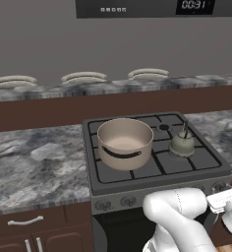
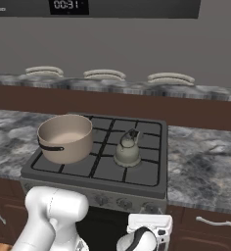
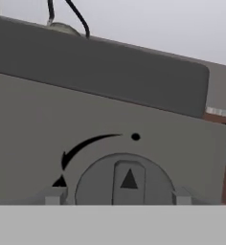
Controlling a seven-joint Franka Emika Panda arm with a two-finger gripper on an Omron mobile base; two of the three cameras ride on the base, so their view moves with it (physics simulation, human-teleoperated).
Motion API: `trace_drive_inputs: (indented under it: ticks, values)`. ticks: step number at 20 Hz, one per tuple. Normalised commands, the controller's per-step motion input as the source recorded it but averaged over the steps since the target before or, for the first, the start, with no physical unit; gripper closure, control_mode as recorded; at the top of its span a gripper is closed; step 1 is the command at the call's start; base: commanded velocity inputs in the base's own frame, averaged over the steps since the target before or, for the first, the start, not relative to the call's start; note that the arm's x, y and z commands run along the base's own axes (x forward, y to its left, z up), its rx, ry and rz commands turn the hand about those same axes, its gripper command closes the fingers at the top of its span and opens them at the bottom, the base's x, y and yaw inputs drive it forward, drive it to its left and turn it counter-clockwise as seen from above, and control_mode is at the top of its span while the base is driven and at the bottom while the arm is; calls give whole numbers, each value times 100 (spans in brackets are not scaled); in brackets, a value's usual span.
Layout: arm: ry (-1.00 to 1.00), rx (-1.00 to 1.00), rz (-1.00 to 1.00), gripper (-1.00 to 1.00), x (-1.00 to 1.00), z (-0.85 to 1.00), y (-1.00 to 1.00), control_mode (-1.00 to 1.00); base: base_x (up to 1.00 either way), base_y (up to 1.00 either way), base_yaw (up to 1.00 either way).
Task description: Pick the kettle from the counter and place it on a stove burner. Then turn the burner on.
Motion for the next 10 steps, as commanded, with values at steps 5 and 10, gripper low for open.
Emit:
trace_drive_inputs:
  ticks: [5,10]
  values:
    - [-27,-21,18,100,0,97,-7,-100,0,0,0]
    - [-25,-23,54,100,3,63,-24,-100,0,0,0]
